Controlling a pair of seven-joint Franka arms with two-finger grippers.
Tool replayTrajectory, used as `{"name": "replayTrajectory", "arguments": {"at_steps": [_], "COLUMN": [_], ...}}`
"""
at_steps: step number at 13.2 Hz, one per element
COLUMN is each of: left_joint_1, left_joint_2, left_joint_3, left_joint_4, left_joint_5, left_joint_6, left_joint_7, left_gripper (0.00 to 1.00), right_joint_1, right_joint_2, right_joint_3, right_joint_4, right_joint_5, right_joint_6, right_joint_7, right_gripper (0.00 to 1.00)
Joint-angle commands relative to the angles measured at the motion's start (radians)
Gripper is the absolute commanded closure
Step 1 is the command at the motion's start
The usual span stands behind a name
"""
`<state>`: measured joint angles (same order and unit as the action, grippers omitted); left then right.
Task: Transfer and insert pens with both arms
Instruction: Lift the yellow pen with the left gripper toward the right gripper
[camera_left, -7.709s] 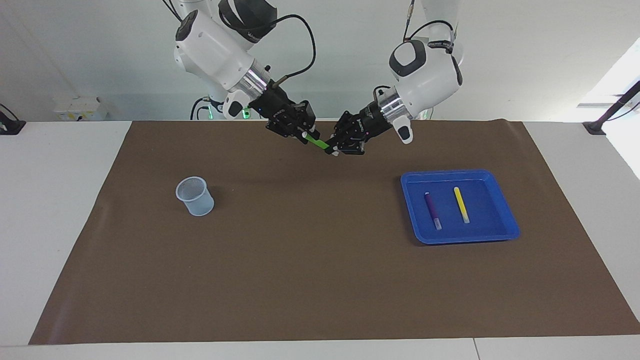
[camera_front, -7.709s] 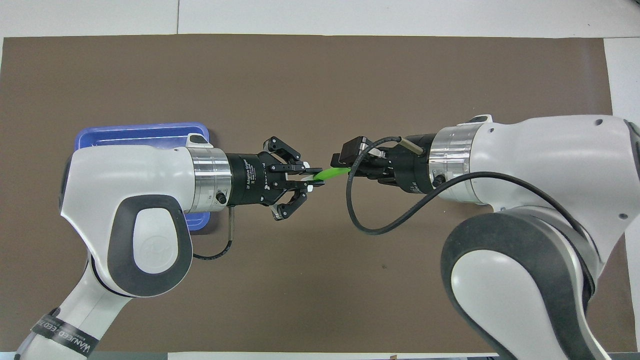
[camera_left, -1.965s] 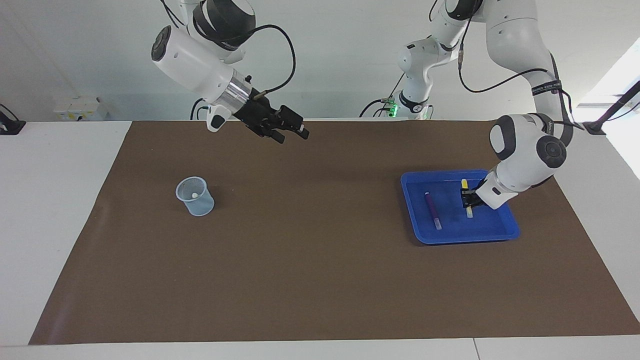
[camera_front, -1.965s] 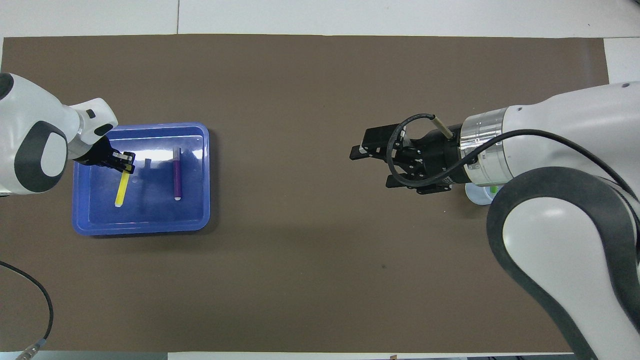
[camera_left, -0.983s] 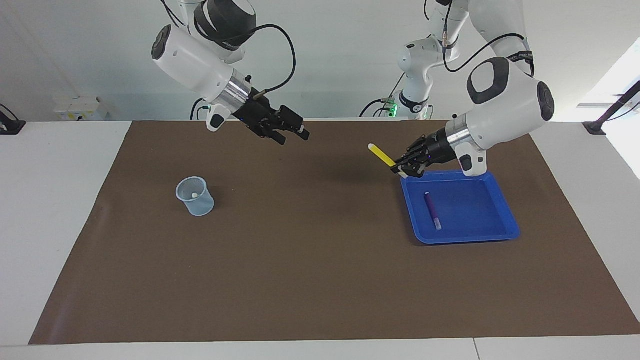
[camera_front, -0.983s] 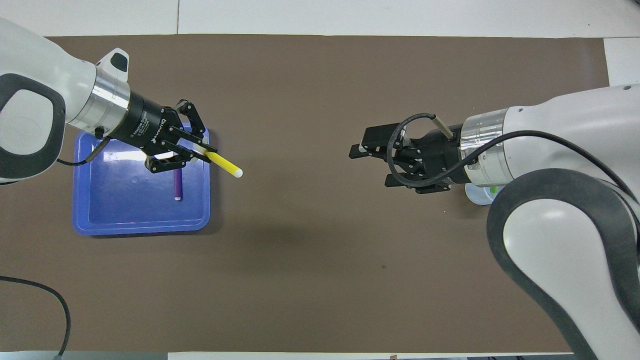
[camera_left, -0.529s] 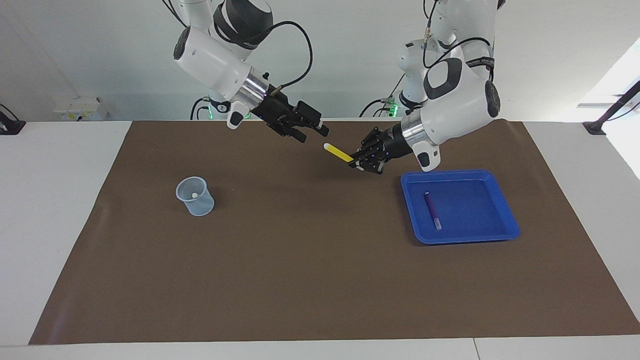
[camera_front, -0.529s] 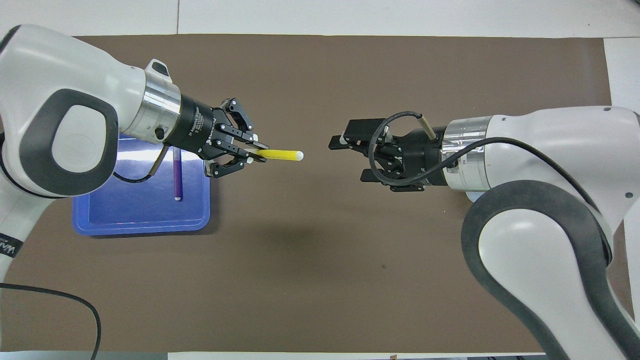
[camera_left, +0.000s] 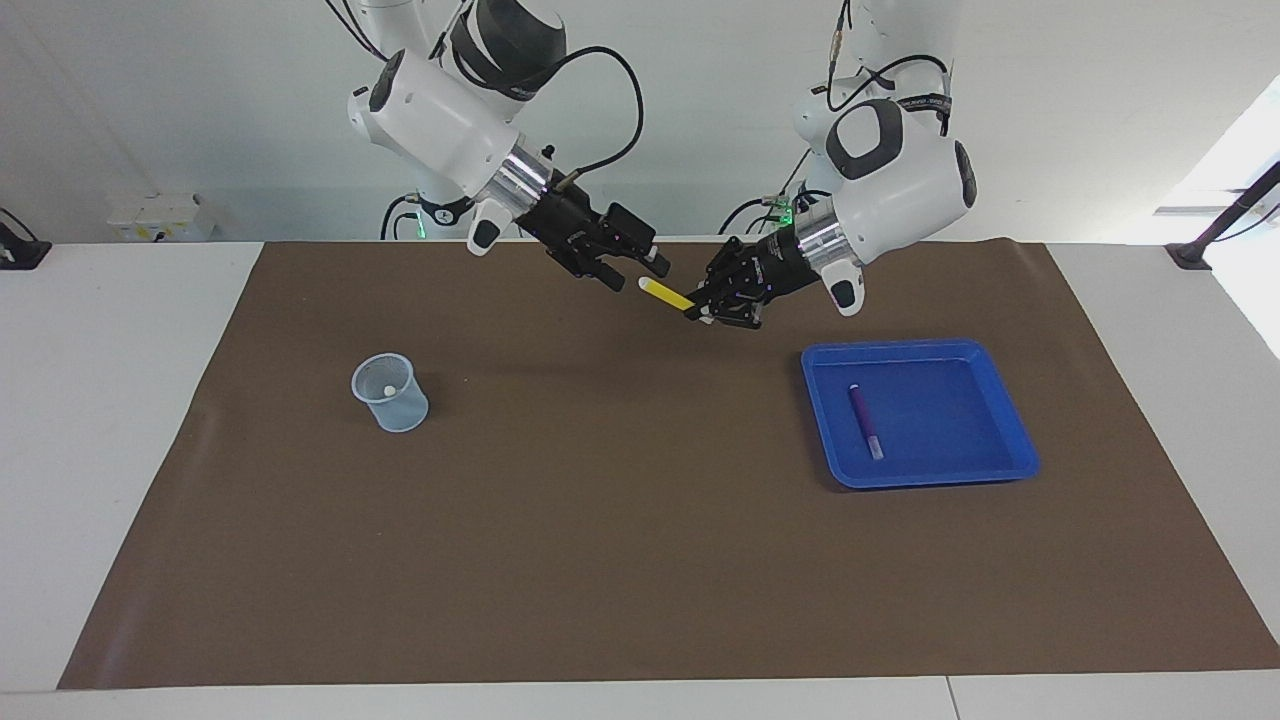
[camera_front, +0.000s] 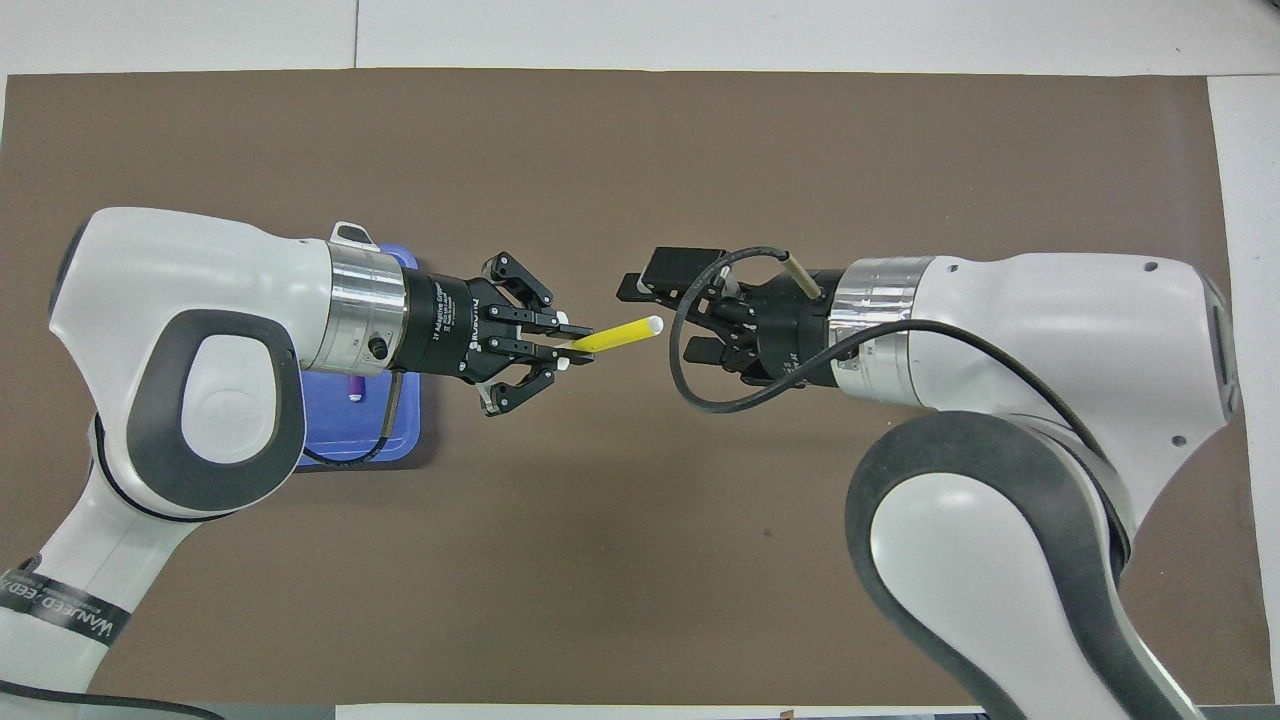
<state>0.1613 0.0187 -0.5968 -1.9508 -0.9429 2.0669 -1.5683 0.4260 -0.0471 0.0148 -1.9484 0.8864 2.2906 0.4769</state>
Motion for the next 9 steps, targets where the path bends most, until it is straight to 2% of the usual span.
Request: {"name": "replayTrajectory", "arguments": {"at_steps": [1, 2, 5, 9], "left_joint_1": [-0.006, -0.009, -0.039, -0.039], "left_joint_2": [-0.045, -0.054, -0.075, -0.077], "left_joint_3": [0.008, 0.008, 0.008, 0.008], "left_joint_4": [-0.042, -0.057, -0.091, -0.092], "left_joint_5": [-0.042, -0.048, -0.074, -0.076], "left_joint_6": [0.033, 0.060, 0.113, 0.113], "left_joint_7": [-0.027, -0.032, -0.042, -0.042], "left_gripper": [1.00, 1.00, 1.00, 1.00], "right_joint_1": [0.002, 0.002, 0.011, 0.011], "right_joint_2": [-0.022, -0.022, -0.022, -0.022], "right_joint_3": [0.002, 0.002, 0.002, 0.002], "right_joint_4": [-0.027, -0.027, -0.027, -0.027], "right_joint_5": [0.011, 0.011, 0.011, 0.011], "right_joint_6": [0.020, 0.020, 0.020, 0.020], "right_joint_7": [-0.026, -0.026, -0.024, -0.026], "right_gripper": [0.09, 0.20, 0.28, 0.43]}}
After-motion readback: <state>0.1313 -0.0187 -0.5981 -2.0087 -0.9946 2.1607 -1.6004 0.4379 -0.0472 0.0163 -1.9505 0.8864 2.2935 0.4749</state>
